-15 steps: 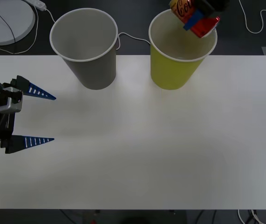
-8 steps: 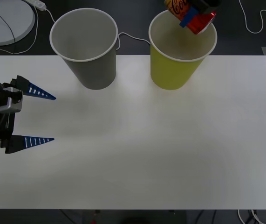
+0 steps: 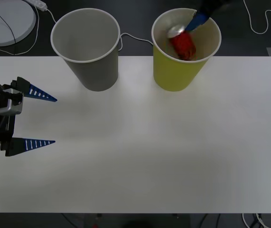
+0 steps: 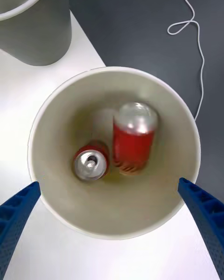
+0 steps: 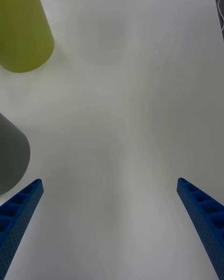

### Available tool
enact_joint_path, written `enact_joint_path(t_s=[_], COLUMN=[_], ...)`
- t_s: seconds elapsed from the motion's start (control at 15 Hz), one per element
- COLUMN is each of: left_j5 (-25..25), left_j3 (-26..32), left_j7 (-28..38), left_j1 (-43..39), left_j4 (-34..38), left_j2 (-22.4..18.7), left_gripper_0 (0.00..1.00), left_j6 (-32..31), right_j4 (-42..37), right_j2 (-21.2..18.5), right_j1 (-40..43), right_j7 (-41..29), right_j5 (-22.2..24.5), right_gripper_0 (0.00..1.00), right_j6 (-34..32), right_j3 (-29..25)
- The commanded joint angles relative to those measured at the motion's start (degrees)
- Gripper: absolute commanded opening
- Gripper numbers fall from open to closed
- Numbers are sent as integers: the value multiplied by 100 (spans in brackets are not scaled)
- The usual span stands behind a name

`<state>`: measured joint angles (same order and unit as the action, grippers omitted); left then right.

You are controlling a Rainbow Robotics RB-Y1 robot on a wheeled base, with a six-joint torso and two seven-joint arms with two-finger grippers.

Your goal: Put the can into the green bin and the plastic bottle into the gray bin

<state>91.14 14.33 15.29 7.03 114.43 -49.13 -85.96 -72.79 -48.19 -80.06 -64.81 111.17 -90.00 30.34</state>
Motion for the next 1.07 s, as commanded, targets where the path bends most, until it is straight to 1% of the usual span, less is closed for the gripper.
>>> enact_joint_path(t_s=[0.07,0.13,0.2,0.27,0.4,0.6,0.87,0.93,1.07], left_j5=[0,0,0,0,0,0,0,0,0], left_j3=[0,0,0,0,0,0,0,0,0], left_j7=[0,0,0,0,0,0,0,0,0], left_j1=[0,0,0,0,0,0,0,0,0], left_j4=[0,0,0,0,0,0,0,0,0], left_j2=[0,0,0,0,0,0,0,0,0], left_gripper_0=[100,100,100,100,100,100,100,100,100], left_j6=[0,0,0,0,0,0,0,0,0], right_j4=[-297,-561,-746,-1071,-1660,-2126,-2767,-2969,-3303], right_j2=[-366,-560,-665,-841,-1069,-1307,-1535,-1588,-1623], right_j1=[131,315,465,728,1159,1765,2759,3075,3629], right_j7=[30,39,39,47,65,153,408,496,935], right_j5=[-500,-675,-754,-869,-1009,-1422,-1932,-2038,-2152], right_gripper_0=[100,100,100,100,100,100,100,100,100], right_j6=[0,0,0,0,0,0,0,0,0], right_j3=[-20,-116,-231,-441,-855,-1443,-2445,-2700,-3192])
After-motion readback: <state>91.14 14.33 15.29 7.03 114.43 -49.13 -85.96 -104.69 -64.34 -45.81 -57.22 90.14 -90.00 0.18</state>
